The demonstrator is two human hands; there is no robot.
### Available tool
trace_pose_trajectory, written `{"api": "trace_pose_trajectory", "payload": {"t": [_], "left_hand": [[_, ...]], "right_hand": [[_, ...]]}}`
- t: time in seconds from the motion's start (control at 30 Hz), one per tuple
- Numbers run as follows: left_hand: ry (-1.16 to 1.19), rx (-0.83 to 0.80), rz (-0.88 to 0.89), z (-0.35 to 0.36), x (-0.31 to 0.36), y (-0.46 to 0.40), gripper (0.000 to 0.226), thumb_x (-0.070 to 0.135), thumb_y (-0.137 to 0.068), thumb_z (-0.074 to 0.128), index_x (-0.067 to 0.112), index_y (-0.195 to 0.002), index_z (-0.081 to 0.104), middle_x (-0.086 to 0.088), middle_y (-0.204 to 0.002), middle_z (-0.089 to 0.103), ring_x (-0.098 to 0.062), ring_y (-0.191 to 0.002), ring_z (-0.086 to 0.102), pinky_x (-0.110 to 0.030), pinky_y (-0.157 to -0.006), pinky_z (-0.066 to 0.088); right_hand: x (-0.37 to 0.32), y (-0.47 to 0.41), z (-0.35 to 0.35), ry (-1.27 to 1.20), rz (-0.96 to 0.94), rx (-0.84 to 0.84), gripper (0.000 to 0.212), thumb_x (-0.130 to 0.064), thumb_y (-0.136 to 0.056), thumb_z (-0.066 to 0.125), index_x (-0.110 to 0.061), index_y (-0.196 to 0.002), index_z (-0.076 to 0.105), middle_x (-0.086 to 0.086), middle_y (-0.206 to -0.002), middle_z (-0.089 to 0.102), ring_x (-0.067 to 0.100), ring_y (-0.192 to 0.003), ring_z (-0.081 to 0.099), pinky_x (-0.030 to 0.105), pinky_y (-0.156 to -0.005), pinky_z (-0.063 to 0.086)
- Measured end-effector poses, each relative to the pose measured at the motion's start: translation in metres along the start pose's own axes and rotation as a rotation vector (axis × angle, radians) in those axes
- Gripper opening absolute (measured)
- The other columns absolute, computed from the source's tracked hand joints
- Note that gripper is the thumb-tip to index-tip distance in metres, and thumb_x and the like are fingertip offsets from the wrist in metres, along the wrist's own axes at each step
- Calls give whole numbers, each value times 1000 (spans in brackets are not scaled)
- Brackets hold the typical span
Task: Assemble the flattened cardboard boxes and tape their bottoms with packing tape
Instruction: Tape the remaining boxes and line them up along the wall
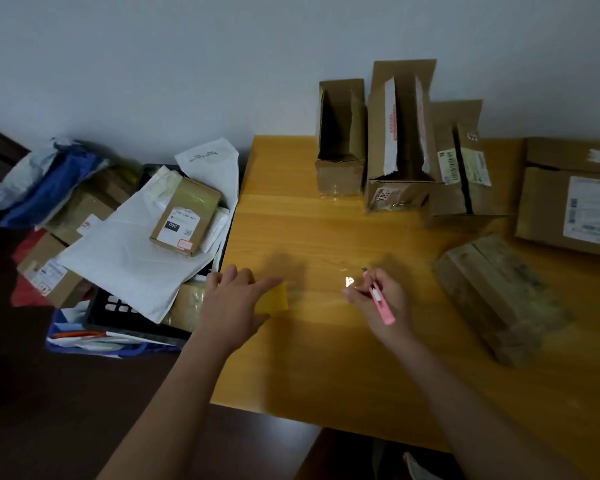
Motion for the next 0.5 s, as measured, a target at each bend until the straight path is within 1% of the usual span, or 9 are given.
{"api": "trace_pose_trajectory", "payload": {"t": [0.07,0.13,0.17,0.23,0.27,0.33,0.37,0.43,0.5], "left_hand": [[109,-73,-11,9,1,-6,68,51,-80,69,46,-142,40,0,-121,47,-21,-114,42,-40,-100,26],[301,-69,16,15,8,-11,68,53,-80,68,43,-142,42,1,-122,45,-19,-114,40,-35,-98,23],[370,-50,46,16,13,-13,65,53,-81,68,41,-140,46,1,-120,46,-19,-112,41,-33,-97,23],[382,-22,105,17,25,-18,57,58,-84,61,37,-137,51,2,-116,48,-17,-107,43,-36,-99,27],[370,-14,120,18,28,-21,56,61,-85,54,36,-135,53,3,-115,49,-17,-106,44,-37,-100,28],[357,-16,137,15,33,-24,57,61,-85,46,35,-135,54,2,-114,50,-17,-107,44,-36,-101,26],[343,-20,146,15,35,-24,55,58,-86,49,35,-136,53,2,-116,50,-18,-108,44,-35,-101,24],[318,-23,157,16,37,-22,52,50,-89,57,35,-138,50,1,-118,49,-19,-110,43,-34,-103,21],[312,-22,149,15,38,-21,51,46,-89,60,35,-138,49,1,-120,49,-19,-111,43,-34,-104,20]], "right_hand": [[10,0,0,165,12,45,39,-4,-76,79,-17,-72,43,-4,-65,49,3,-54,43,28,-54,34],[21,0,-8,327,30,123,40,-11,-76,81,-22,-71,43,-6,-66,55,0,-54,48,27,-50,34],[24,0,-11,397,20,150,39,-12,-75,82,-22,-72,44,-7,-67,57,1,-57,52,24,-49,35],[27,-1,-13,496,17,179,36,-11,-75,82,-20,-76,47,-7,-70,61,6,-63,61,17,-50,36],[29,0,-11,535,44,185,35,-9,-76,80,-20,-78,47,-6,-70,61,11,-66,64,18,-51,39],[32,2,-7,661,120,193,33,-14,-82,75,-24,-82,44,-2,-74,65,22,-72,67,31,-57,48],[31,4,-5,752,129,199,32,-19,-84,73,-26,-84,43,0,-78,66,26,-77,66,35,-61,50],[23,8,-1,903,60,219,28,-25,-83,74,-25,-91,47,1,-86,66,26,-91,61,35,-63,50],[16,9,-5,978,13,246,39,-31,-76,79,-21,-103,52,2,-105,63,23,-104,53,34,-65,49]]}}
Point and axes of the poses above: each hand's wrist, its own y-axis away from the middle knuckle, its own z-axis out of the palm, x = y × z, the point moved 9 cm from there along -y, towards the middle knuckle
